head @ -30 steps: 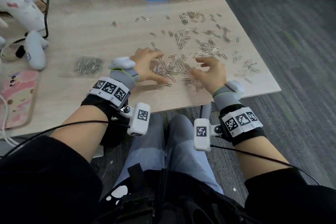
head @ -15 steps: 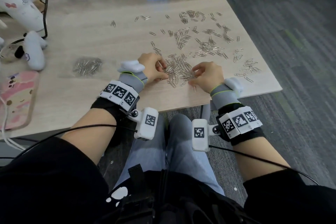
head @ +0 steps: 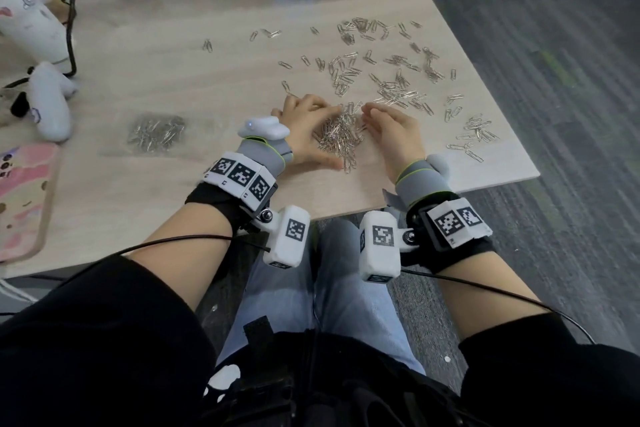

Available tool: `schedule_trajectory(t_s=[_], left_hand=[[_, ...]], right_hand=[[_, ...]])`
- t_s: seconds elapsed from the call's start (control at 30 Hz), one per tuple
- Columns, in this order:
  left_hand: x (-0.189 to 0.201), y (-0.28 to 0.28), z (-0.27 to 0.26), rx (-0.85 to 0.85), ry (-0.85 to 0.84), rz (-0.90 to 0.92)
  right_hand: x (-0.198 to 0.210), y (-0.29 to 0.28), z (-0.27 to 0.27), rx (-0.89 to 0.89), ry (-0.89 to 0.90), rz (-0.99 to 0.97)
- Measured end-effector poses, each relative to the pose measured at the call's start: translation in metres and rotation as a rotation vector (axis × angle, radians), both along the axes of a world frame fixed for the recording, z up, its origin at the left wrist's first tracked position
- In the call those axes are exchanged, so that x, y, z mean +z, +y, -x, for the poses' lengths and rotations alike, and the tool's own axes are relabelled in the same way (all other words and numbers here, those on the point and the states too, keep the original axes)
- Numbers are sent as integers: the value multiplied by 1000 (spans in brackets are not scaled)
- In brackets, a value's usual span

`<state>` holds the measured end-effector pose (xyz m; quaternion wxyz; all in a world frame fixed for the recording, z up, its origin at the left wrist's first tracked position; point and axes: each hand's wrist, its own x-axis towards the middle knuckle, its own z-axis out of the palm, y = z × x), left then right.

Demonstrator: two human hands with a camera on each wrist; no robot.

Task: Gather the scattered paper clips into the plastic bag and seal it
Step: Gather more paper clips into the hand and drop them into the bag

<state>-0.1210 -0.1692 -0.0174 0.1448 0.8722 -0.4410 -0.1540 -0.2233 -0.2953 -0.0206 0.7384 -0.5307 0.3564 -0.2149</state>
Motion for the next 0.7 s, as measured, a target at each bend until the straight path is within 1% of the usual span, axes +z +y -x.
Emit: schedule_trajectory(t_s=[0.03, 0.07, 0.17, 0.23, 0.43, 0.53, 0.7], left_hand=[[0, -2, 0, 11, 27, 49], [0, -5, -1, 13, 52, 92], [-1, -11, -2, 36, 89, 213], [-2, -13, -3, 61, 99, 262], [2, -22, -15, 55, 89, 238], [5, -23, -23, 101, 146, 259], [12, -23, -34, 134, 248, 356]], right_hand=[[0, 2, 0, -8, -77, -119], [0, 3, -1, -12, -117, -198], [0, 2, -2, 13, -175, -321], [-1, 0, -4, 27, -175, -375], [1, -4, -8, 41, -196, -527], [4, -6, -11, 43, -188, -567], [6, -10, -14, 47, -182, -620]])
